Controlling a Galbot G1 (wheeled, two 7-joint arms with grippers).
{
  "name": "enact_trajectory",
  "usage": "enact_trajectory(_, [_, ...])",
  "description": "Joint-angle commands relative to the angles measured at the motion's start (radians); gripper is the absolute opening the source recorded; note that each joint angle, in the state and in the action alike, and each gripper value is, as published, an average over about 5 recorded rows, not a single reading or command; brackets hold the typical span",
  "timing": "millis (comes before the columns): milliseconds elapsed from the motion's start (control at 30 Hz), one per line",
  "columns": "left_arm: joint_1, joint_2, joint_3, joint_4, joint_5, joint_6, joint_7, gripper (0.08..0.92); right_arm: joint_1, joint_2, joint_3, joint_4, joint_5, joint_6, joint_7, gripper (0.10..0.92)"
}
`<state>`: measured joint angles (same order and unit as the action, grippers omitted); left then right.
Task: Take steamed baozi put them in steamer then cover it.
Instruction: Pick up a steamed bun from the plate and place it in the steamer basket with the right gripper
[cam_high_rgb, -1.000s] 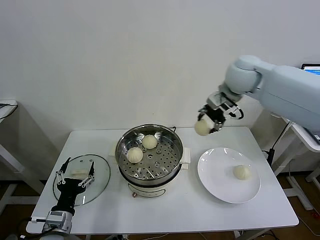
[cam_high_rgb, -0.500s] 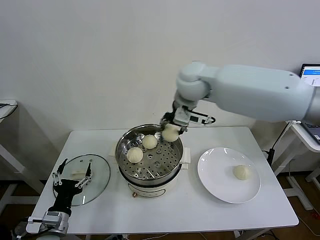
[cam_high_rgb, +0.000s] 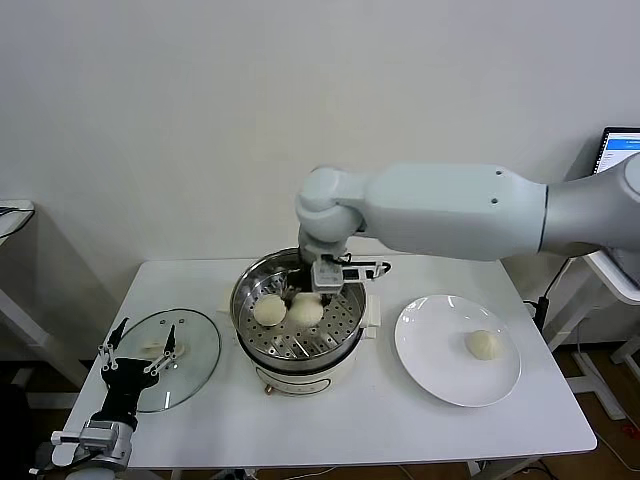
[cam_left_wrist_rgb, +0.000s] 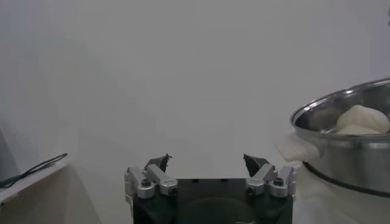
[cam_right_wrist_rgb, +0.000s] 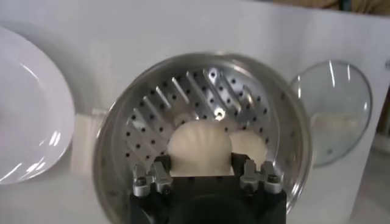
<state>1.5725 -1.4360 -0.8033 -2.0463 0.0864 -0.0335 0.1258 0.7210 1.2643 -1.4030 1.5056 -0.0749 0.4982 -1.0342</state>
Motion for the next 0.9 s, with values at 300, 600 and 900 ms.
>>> enact_trajectory(300, [0.005,0.0,-0.02,0.001,-0.003,-0.002,0.004,0.823,-0.081,0.089,-0.017,-0.08,0.033,-0.01,-0.043,0.676])
enact_trajectory(600, [0.008,-0.002,-0.024,0.0,-0.004,-0.004,0.005,0.823,-0.1,0.091,-0.022,-0.089,0.035,-0.032,-0.061,0.676])
enact_trajectory(900, [0.014,-0.002,-0.026,-0.008,-0.005,-0.005,0.005,0.823,-0.129,0.116,-0.014,-0.135,0.016,-0.035,-0.053,0.679])
